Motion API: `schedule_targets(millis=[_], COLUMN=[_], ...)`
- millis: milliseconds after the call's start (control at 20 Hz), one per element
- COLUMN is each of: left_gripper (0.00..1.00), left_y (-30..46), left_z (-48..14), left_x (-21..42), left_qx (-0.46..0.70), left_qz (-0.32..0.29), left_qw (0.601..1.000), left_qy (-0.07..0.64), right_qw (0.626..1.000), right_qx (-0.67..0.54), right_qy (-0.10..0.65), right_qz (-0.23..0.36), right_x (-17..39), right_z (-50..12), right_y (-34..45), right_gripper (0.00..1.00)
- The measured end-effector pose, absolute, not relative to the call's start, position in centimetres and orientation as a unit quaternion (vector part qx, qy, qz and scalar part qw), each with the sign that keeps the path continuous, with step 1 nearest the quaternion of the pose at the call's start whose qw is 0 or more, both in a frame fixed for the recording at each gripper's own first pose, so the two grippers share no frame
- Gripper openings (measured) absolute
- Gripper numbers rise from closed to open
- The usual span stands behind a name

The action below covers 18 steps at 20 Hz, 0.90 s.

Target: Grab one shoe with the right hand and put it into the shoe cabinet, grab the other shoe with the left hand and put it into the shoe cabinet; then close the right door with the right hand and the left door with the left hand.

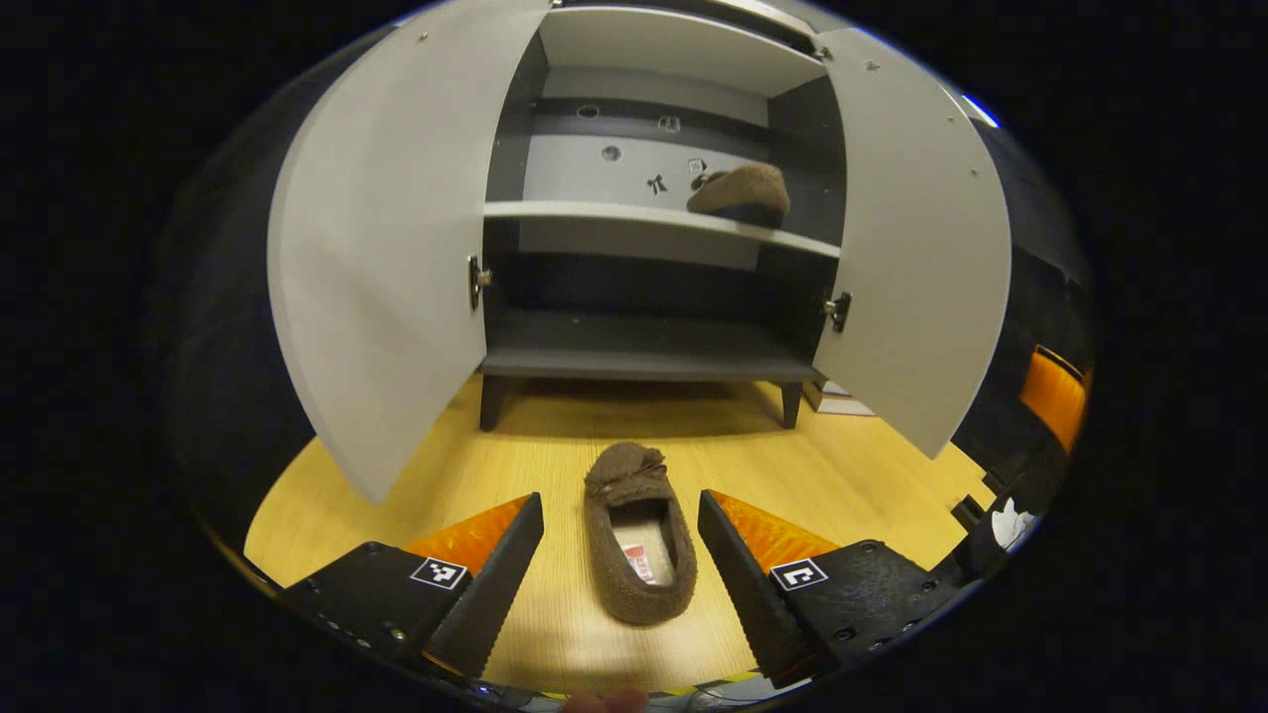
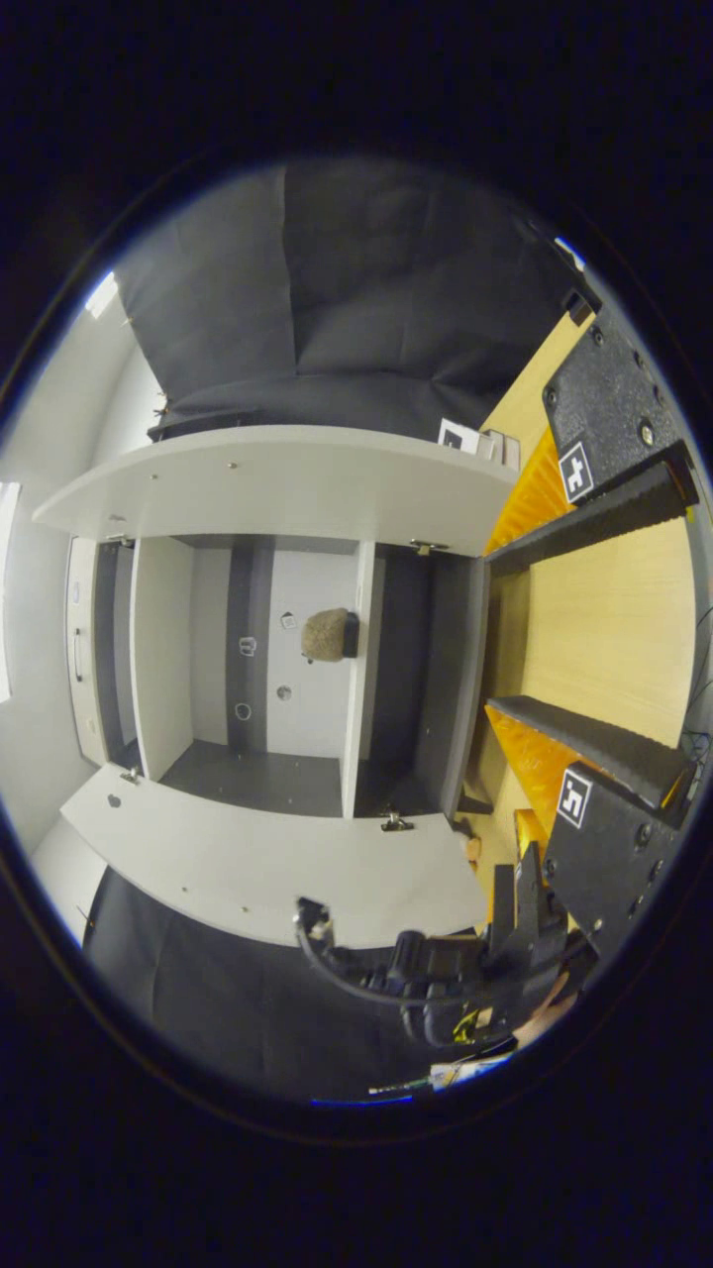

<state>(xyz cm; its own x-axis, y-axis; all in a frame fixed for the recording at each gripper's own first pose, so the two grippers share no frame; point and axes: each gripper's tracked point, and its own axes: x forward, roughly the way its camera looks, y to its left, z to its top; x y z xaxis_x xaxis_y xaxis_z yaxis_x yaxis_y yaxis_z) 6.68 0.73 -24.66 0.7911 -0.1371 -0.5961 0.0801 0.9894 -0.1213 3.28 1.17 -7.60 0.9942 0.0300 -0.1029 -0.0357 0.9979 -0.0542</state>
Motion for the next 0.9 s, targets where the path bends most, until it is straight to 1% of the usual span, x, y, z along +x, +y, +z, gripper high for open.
schedule_targets(millis=[150, 350, 500, 650, 700, 750, 800, 850, 900], left_gripper=[0.95, 0.96, 0.95, 0.91, 0.87, 0.85, 0.73, 0.65, 0.43], left_y=[1.8, 2.7, 2.5, 2.6, 2.5, 2.1, 1.7, 1.5, 1.2], left_z=[-29.5, -34.2, -35.3, -36.5, -36.5, -36.4, -36.5, -36.2, -36.1], left_x=[7.6, 8.4, 10.0, 11.2, 11.5, 11.7, 11.9, 12.0, 12.1], left_qx=[-0.064, -0.038, -0.044, -0.049, -0.055, -0.062, -0.064, -0.063, -0.063], left_qz=[-0.031, -0.012, -0.010, -0.010, -0.010, -0.012, -0.013, -0.010, -0.006], left_qw=[0.926, 0.916, 0.919, 0.920, 0.922, 0.925, 0.927, 0.930, 0.933], left_qy=[0.371, 0.399, 0.391, 0.388, 0.383, 0.375, 0.368, 0.361, 0.354], right_qw=[0.998, 0.997, 0.996, 0.996, 0.996, 0.995, 0.995, 0.995, 0.994], right_qx=[-0.028, -0.038, -0.040, -0.038, -0.039, -0.041, -0.044, -0.046, -0.049], right_qy=[0.060, 0.068, 0.076, 0.083, 0.085, 0.089, 0.091, 0.093, 0.095], right_qz=[0.009, 0.002, -0.002, -0.002, -0.001, 0.000, 0.001, 0.002, 0.003], right_x=[3.5, 3.8, 4.4, 5.0, 5.0, 5.1, 5.1, 5.3, 5.3], right_z=[-7.8, -8.2, -8.5, -8.8, -8.9, -9.1, -9.2, -9.4, -9.5], right_y=[0.4, -0.5, -0.9, -1.0, -1.0, -0.9, -0.9, -0.9, -0.9], right_gripper=[0.83, 0.83, 0.83, 0.83, 0.83, 0.83, 0.83, 0.85, 0.83])
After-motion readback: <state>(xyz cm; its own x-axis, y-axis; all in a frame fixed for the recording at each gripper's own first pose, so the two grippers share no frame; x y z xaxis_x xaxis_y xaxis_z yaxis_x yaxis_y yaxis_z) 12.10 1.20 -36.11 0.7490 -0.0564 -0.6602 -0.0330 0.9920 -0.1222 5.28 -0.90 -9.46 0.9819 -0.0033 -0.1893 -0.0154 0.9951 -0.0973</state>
